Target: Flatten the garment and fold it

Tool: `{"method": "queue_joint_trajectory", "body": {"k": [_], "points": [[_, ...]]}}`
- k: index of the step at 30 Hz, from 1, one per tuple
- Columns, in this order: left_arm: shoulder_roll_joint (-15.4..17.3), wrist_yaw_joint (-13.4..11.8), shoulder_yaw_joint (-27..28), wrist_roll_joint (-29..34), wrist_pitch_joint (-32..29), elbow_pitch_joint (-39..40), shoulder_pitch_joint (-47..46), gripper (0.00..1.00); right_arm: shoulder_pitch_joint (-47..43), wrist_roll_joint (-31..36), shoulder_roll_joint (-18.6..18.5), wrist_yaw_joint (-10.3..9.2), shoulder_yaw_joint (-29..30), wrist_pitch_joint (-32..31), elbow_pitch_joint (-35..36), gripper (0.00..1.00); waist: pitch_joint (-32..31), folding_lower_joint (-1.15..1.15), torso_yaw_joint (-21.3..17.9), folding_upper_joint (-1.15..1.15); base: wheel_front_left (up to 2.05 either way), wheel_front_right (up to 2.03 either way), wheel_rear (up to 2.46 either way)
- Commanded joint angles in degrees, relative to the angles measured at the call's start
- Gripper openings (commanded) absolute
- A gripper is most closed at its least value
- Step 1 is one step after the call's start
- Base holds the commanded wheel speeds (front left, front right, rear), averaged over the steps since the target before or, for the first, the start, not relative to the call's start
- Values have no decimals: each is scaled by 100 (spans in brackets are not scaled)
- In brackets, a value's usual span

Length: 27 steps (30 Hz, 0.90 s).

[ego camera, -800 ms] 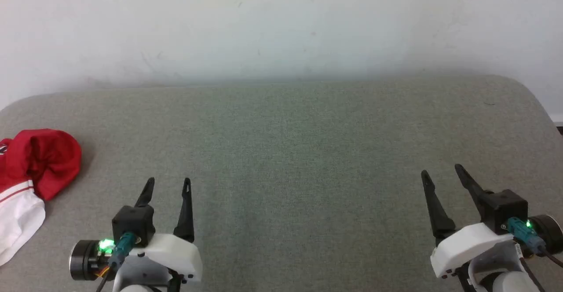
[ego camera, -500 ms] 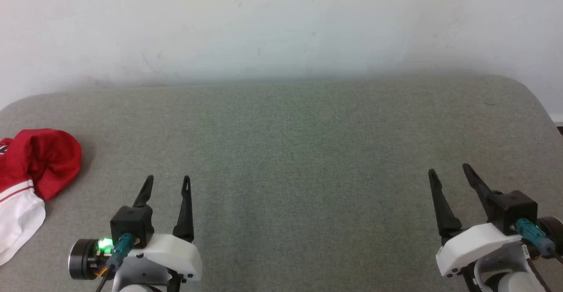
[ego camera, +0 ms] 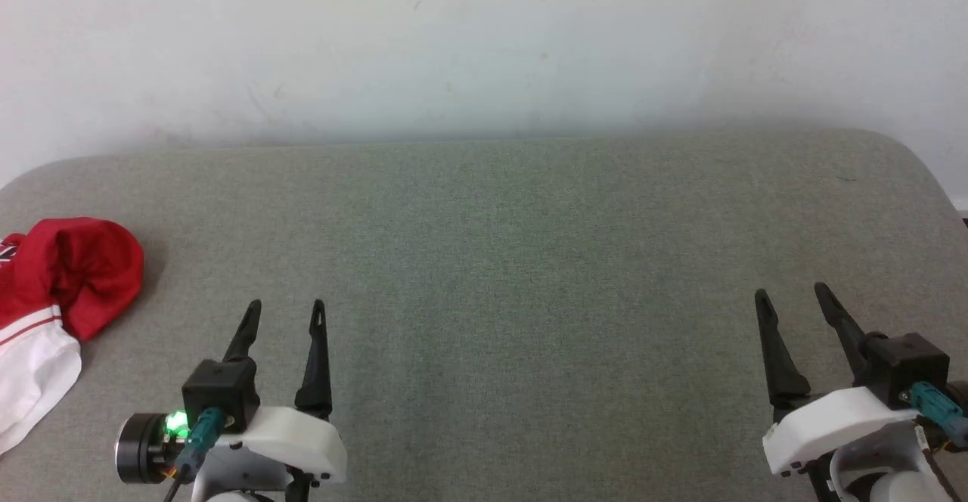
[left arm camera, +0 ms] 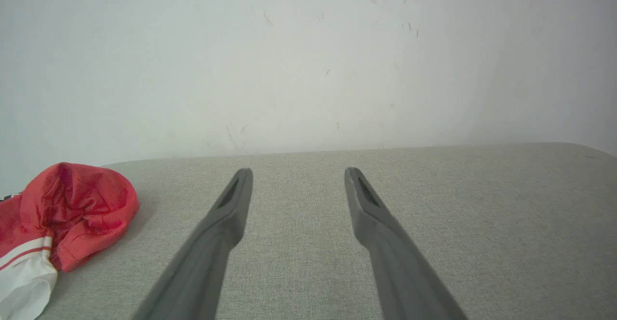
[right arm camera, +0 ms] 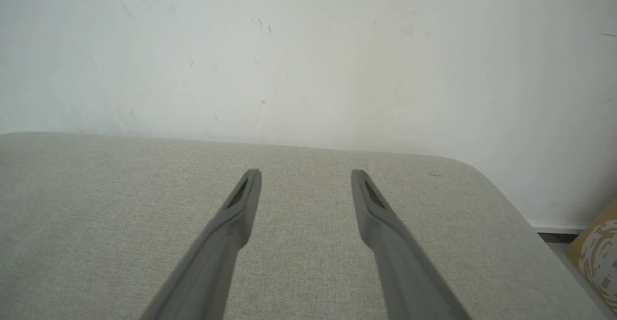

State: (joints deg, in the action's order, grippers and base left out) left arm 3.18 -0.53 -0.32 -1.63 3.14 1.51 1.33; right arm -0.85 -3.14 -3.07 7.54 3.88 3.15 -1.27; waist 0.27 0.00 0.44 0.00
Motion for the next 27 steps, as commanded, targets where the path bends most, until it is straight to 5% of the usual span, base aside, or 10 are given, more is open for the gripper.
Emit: {"method": "queue_joint_trajectory", "body": {"k": [1, 27], "points": [[-7, -10, 6, -36, 53, 48, 88, 100, -60, -51, 5, -2, 46, 53, -29, 100, 3, 0, 10, 0, 0, 0, 0], [-14, -71, 3, -195, 365, 193, 213, 100, -98, -195, 9, -3, 229, 364, -201, 100, 18, 0, 630, 0, 0, 0, 0]]}}
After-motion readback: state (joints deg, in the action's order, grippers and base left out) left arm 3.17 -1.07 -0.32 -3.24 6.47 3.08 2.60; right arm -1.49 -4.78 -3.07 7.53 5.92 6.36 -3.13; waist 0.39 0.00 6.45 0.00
